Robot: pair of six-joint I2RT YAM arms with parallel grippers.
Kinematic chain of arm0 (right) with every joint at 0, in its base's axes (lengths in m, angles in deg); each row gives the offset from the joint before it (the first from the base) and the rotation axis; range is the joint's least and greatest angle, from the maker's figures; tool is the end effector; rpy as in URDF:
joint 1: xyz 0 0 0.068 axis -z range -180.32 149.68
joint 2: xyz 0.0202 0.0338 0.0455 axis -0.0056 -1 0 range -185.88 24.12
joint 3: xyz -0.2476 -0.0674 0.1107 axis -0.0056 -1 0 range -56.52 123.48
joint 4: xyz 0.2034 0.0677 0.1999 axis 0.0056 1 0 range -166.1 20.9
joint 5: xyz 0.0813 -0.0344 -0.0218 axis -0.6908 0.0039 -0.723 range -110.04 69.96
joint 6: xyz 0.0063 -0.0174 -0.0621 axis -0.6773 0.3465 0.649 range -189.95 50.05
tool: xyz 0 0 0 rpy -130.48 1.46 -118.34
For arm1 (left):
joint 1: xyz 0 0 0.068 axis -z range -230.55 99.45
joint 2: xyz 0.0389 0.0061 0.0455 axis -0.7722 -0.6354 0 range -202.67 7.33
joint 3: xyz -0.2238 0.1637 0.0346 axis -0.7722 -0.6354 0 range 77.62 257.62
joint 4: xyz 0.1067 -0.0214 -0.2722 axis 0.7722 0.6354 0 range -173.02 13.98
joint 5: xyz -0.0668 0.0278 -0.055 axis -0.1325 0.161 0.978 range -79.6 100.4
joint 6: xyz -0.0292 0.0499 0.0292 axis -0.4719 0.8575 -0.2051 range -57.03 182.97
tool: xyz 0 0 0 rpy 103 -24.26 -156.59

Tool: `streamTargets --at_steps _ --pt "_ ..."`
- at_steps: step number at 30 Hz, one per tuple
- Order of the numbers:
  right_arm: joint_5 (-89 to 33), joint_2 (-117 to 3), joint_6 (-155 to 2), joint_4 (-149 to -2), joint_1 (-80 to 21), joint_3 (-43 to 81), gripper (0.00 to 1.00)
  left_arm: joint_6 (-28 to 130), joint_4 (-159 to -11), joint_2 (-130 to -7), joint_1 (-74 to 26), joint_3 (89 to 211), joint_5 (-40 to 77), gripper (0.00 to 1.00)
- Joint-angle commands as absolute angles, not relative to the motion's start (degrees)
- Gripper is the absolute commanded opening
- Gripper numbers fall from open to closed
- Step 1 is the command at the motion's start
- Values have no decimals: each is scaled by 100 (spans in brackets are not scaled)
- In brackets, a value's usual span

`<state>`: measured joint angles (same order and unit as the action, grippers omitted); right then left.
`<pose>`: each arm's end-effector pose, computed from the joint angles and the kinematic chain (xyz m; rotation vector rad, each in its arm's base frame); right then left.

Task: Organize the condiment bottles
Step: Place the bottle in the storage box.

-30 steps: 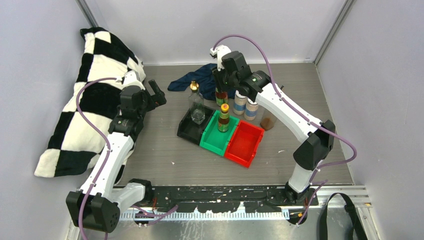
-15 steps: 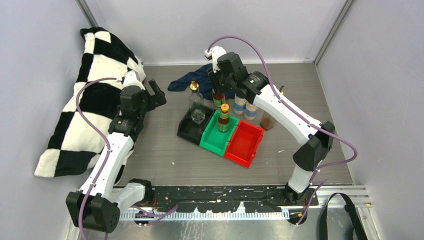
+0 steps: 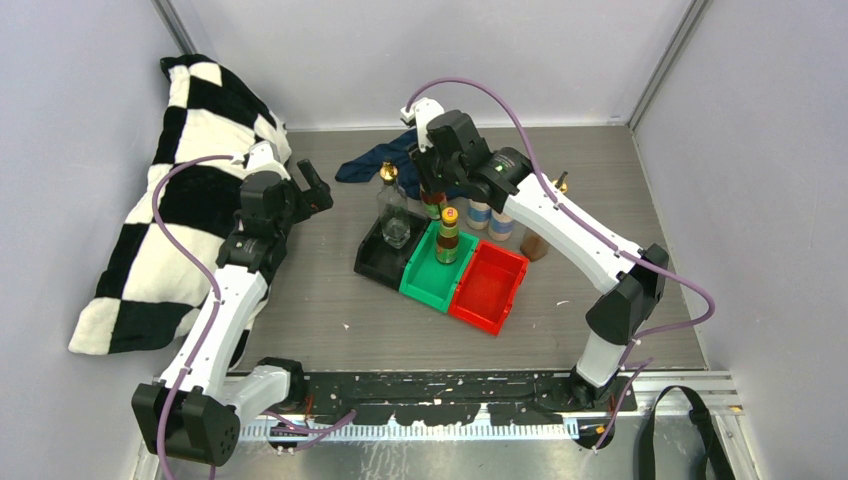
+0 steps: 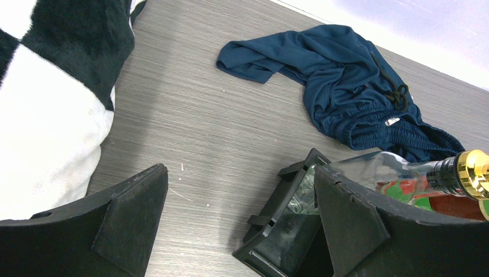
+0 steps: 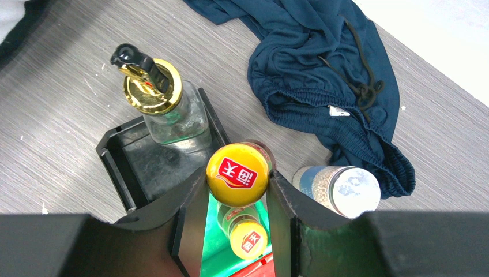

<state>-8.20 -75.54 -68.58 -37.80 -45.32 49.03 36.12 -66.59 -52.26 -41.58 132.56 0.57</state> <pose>0.3189 0.3042 0.4027 -0.7263 2.0040 0.2298 0.2789 -0.0353 0.3398 -0.4141 1.8965 -0.2506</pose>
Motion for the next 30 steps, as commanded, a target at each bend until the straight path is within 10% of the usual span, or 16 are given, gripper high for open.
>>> streamTargets --at_steps 1,30 --pt "-590 -6984 -6740 -4420 -4666 5218 1 3560 -6939 -5077 -4185 13282 108 98" --pt "-713 -6680 -6989 -4504 -5002 4734 1 3538 -6939 -5041 -4183 13264 152 98"
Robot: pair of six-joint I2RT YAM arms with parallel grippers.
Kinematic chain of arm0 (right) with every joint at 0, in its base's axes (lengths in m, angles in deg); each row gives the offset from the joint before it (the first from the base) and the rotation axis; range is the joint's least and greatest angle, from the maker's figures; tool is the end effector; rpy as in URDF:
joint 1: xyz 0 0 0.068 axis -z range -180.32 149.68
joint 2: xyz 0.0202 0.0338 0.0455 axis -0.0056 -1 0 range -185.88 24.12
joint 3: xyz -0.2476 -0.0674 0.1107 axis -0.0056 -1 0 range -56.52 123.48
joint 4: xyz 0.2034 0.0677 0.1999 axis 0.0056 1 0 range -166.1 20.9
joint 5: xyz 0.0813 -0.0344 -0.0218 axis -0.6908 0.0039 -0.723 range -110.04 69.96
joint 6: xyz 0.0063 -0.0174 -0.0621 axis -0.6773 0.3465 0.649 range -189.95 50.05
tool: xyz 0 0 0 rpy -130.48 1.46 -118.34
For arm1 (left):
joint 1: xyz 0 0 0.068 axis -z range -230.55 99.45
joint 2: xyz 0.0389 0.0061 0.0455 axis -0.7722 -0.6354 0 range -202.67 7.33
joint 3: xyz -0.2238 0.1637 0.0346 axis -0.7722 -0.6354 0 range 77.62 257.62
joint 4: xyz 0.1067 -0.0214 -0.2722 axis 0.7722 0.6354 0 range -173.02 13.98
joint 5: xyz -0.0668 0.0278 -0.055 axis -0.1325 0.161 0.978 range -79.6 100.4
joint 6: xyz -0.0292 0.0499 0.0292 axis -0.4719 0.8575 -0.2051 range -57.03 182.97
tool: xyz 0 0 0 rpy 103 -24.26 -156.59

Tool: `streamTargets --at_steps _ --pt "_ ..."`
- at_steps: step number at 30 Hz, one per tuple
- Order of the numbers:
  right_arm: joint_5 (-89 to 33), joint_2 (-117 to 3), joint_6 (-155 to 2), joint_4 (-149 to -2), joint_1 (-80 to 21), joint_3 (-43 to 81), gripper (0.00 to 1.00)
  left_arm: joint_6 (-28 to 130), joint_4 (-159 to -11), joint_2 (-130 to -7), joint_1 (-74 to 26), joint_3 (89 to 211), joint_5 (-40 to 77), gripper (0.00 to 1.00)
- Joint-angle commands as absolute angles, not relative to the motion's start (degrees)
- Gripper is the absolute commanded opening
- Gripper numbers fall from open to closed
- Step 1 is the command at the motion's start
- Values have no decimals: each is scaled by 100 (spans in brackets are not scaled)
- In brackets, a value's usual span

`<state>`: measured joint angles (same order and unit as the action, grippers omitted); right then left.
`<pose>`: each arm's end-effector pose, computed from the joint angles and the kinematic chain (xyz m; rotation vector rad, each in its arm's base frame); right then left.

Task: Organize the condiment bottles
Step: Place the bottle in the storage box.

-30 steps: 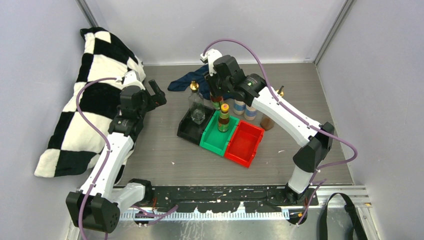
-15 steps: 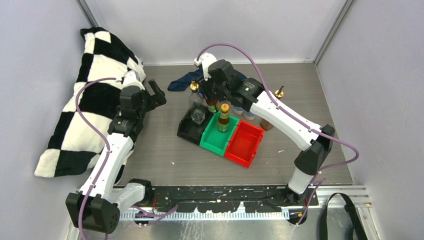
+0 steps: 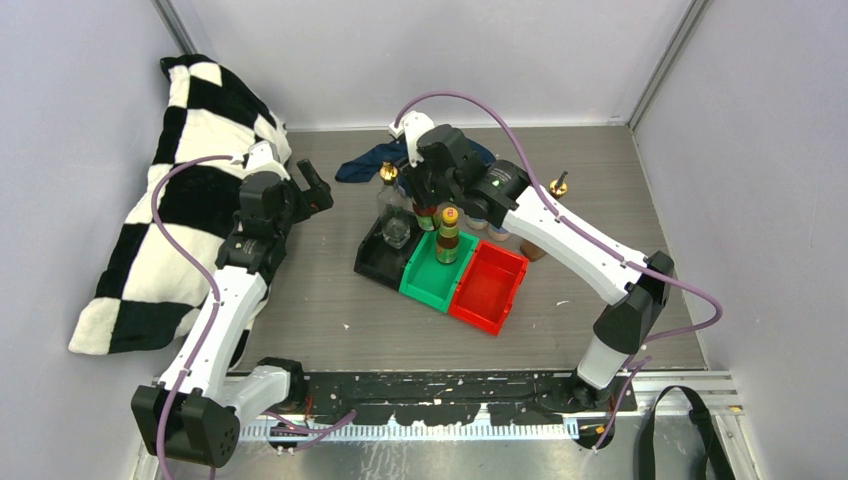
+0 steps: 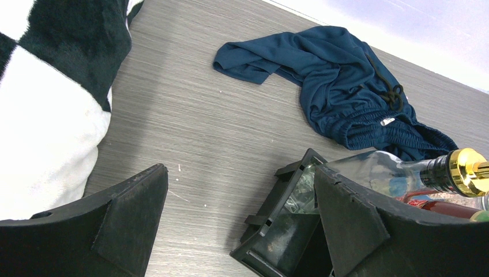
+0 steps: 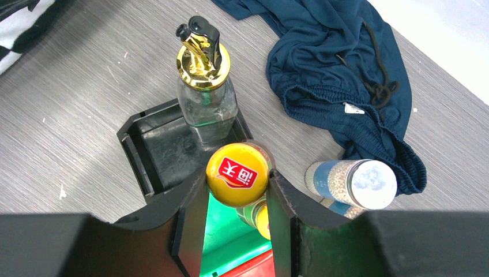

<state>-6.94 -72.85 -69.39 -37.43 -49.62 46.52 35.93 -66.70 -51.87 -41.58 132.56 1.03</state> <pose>0.2874 0.3165 0.4051 -0.7763 1.9878 0.2584 0.2775 -0.0354 0.3418 -0.4114 1.8896 -0.2631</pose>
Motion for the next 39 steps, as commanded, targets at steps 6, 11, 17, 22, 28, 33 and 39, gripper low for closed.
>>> streamTargets --at_steps 6,11,17,22,28,33,39 --pt "-854 -6630 -7140 -4550 -5032 4647 1 3530 -6947 -5037 -4185 13257 161 98" --pt "-931 -6601 -7191 -4562 -5048 4609 1 3530 -6946 -5033 -4185 13255 156 98" --pt "-993 -6557 -7231 -4561 -5102 4553 1 3526 -6948 -5037 -4185 13255 161 98" --pt "-989 -6517 -7249 -4561 -5175 4495 1 3520 -6948 -5035 -4185 13255 169 98" --pt "-968 -6438 -7271 -4552 -5288 4404 1 3513 -6956 -5033 -4185 13254 185 98" --pt "-910 -6372 -7272 -4540 -5396 4343 1 3514 -6956 -5025 -4185 13249 187 98" --pt "-853 -6262 -7300 -4511 -5527 4228 1 3509 -6957 -5024 -4176 13247 202 98"
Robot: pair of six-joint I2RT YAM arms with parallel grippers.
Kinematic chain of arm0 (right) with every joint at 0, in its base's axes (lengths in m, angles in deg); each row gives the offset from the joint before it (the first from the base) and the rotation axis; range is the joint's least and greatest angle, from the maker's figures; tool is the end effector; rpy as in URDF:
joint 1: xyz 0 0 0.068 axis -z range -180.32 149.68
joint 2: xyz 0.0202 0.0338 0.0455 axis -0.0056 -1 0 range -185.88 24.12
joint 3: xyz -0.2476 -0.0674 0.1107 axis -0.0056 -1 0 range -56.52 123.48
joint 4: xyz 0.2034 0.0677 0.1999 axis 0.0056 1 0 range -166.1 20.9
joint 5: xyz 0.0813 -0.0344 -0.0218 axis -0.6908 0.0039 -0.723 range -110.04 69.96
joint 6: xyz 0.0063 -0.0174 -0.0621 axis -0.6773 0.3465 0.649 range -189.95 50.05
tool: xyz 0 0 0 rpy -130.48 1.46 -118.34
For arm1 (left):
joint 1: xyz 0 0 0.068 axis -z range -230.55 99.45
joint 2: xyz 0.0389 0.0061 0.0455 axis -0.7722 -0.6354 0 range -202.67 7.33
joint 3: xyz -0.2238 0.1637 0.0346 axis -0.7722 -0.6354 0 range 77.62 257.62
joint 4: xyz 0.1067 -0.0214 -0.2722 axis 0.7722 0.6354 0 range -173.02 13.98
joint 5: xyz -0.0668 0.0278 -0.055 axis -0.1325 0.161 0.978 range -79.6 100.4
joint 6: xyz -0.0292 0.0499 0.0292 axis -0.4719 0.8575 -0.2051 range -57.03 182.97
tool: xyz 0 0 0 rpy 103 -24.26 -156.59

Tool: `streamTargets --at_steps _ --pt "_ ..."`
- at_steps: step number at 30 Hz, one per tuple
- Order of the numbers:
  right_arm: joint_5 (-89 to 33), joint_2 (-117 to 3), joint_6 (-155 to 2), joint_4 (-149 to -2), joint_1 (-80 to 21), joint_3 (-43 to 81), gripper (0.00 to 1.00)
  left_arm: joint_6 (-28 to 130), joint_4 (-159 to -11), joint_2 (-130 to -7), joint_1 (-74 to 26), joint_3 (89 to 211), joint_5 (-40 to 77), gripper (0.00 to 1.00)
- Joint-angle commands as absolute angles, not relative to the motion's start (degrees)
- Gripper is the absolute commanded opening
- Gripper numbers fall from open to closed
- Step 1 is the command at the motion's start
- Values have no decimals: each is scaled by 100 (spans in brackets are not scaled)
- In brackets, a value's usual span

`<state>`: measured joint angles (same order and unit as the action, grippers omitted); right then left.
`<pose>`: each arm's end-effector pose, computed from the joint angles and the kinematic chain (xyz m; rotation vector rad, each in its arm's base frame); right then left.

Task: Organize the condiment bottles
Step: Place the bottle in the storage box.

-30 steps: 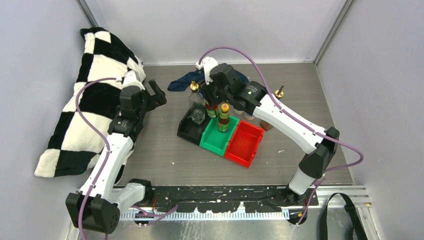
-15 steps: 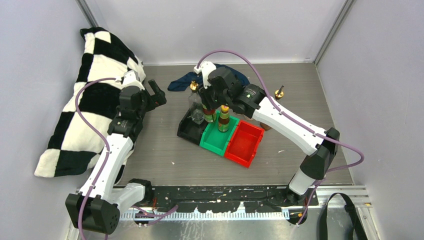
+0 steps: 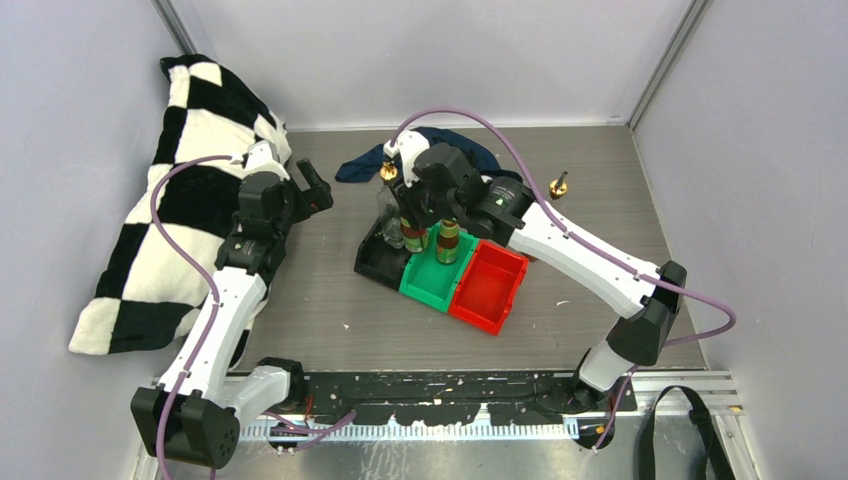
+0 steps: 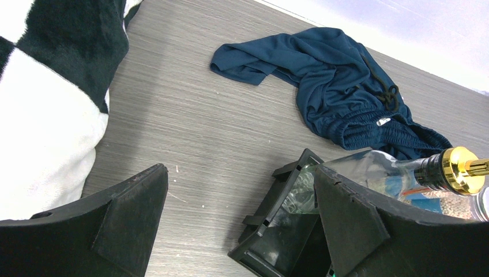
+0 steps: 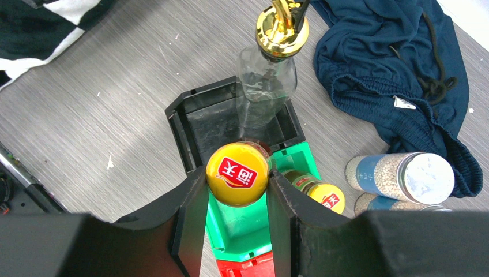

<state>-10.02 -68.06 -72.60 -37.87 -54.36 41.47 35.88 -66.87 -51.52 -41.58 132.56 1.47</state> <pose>0.2455 0.3234 0.4057 -0.8389 1.9826 0.3951 0.2762 -0.0356 0.3437 -0.4066 1.8826 -0.2737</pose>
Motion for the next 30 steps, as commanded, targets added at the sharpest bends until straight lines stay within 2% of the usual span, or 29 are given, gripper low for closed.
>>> streamTargets --at_steps 1,30 --pt "-840 -6241 -7302 -4501 -5543 4215 1 3503 -6957 -5028 -4176 13247 204 98" --pt "-436 -5465 -7531 -4839 -5972 2967 1 3546 -6957 -5059 -4112 13229 165 97"
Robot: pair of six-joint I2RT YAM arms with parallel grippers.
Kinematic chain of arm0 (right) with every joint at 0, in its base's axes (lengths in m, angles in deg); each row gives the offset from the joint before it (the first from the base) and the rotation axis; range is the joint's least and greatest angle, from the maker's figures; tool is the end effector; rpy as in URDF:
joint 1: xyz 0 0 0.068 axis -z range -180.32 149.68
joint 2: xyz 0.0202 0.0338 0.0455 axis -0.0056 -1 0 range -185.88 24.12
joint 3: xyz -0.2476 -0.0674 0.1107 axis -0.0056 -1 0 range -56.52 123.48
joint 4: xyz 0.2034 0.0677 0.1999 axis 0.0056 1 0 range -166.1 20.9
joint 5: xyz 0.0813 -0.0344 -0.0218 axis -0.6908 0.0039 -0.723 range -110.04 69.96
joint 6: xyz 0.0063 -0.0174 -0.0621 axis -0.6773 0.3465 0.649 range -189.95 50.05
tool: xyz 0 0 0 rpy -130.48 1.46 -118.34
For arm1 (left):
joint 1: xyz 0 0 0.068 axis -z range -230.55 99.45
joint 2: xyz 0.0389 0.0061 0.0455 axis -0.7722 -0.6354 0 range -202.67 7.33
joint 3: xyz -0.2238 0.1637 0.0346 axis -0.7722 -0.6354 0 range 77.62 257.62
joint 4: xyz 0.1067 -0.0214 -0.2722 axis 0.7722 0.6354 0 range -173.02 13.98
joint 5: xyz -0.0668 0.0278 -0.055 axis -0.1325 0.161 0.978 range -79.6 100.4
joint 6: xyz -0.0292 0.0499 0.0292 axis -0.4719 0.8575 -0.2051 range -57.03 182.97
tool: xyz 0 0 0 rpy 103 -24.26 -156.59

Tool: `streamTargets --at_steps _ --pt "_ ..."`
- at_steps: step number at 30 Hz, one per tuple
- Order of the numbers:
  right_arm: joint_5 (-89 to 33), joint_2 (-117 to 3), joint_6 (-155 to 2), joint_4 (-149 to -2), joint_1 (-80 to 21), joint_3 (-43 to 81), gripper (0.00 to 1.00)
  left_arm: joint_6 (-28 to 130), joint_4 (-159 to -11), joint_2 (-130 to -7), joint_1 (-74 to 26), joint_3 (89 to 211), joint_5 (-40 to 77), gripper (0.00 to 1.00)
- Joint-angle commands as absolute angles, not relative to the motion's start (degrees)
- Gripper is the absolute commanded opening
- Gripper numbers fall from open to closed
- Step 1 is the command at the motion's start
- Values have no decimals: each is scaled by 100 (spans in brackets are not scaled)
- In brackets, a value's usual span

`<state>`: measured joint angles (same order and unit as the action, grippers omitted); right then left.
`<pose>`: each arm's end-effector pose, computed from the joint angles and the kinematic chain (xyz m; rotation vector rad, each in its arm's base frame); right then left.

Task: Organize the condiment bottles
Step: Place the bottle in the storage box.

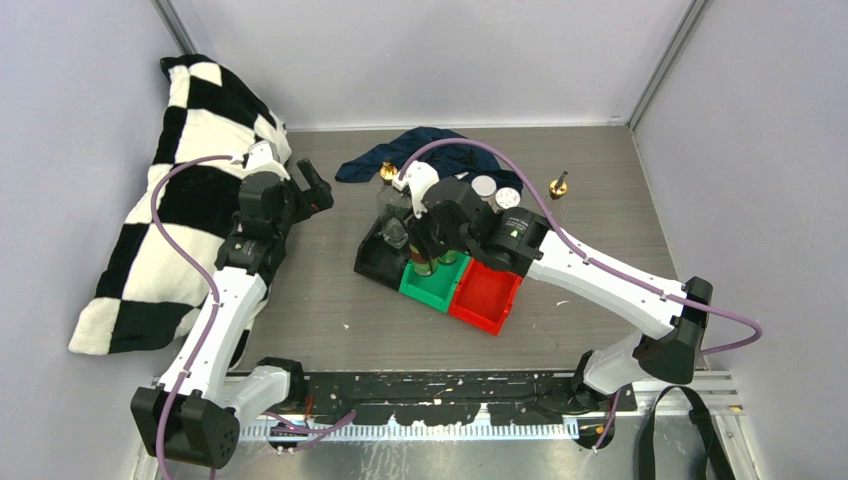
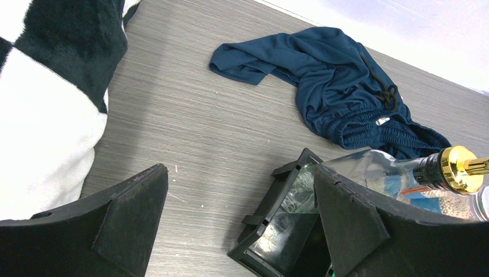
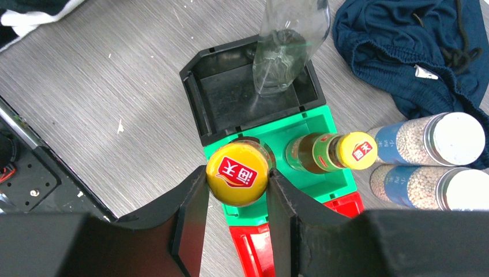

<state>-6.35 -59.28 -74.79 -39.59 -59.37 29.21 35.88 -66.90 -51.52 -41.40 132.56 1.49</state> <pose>0.1988 0.3083 0.3847 -0.8655 1.9939 0.3870 0.2761 -0.0365 0.3438 -0.4034 1.8830 -0.2763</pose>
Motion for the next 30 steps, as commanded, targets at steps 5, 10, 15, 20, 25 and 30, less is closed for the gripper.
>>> streamTargets --at_steps 5,10,15,20,25,30 --pt "-435 -5402 -7544 -4881 -5970 2854 1 3546 -6957 -5068 -4114 13237 161 97" --pt "-420 -5350 -7552 -4946 -5966 2729 1 3565 -6957 -5077 -4108 13233 152 98" --pt "-417 -5299 -7564 -5003 -5965 2622 1 3575 -6957 -5077 -4097 13227 136 97" --pt "-409 -5237 -7575 -5072 -5967 2505 1 3587 -6957 -5085 -4081 13229 117 97" --pt "-413 -5202 -7567 -5122 -5972 2423 1 3591 -6954 -5094 -4068 13229 108 97" --pt "-413 -5169 -7572 -5161 -5966 2360 1 3590 -6956 -5094 -4064 13228 103 97"
